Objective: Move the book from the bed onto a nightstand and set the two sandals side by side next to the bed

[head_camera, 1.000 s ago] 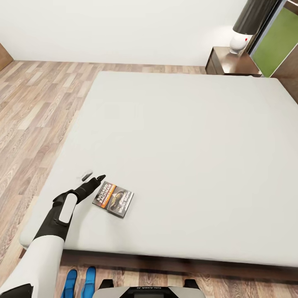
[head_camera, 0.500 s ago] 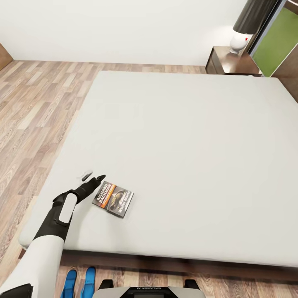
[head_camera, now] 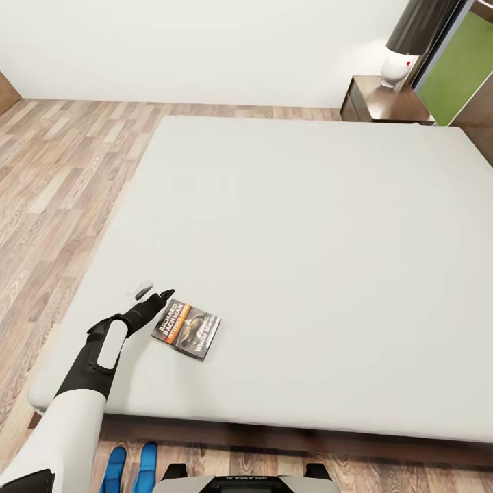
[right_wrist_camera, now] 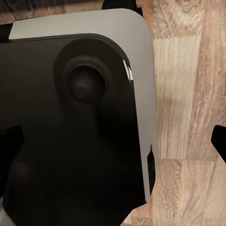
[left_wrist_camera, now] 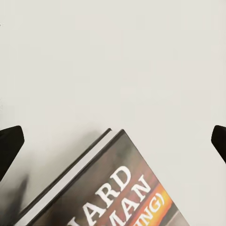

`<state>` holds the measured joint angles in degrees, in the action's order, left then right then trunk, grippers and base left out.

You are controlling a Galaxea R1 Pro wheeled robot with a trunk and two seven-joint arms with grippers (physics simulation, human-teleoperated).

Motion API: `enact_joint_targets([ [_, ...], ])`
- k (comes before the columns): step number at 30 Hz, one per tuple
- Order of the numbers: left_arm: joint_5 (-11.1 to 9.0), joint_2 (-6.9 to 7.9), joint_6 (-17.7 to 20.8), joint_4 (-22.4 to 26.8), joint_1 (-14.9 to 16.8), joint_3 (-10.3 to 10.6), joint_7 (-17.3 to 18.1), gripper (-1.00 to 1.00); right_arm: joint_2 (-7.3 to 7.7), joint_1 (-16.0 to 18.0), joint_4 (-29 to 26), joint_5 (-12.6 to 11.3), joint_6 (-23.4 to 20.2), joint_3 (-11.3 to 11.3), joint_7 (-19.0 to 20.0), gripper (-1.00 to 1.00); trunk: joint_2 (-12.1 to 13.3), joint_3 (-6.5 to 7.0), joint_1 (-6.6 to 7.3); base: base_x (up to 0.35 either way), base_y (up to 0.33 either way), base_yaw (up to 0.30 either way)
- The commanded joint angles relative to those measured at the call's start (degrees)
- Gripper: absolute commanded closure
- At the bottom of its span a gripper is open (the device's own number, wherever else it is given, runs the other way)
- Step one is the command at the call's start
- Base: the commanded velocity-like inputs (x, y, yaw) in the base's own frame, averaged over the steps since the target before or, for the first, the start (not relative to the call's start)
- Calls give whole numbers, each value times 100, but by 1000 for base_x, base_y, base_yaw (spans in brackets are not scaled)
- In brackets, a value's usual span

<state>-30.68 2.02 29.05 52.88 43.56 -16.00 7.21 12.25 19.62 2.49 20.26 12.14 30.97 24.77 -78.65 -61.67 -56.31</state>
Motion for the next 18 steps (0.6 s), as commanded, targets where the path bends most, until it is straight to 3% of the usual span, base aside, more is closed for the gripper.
enact_joint_targets([
  [1,-17,-2,39,3,3,-19,18,-100,6,7,24,52,39,49,2,-100,-2,-3,0,0,0,0],
  [10,-17,-1,39,3,3,-18,18,-100,7,7,24,52,36,48,2,-100,-2,-3,0,0,0,0],
  [18,-19,-1,39,3,3,-19,18,-100,7,7,24,55,37,46,2,-100,-203,-93,-110,0,0,0],
])
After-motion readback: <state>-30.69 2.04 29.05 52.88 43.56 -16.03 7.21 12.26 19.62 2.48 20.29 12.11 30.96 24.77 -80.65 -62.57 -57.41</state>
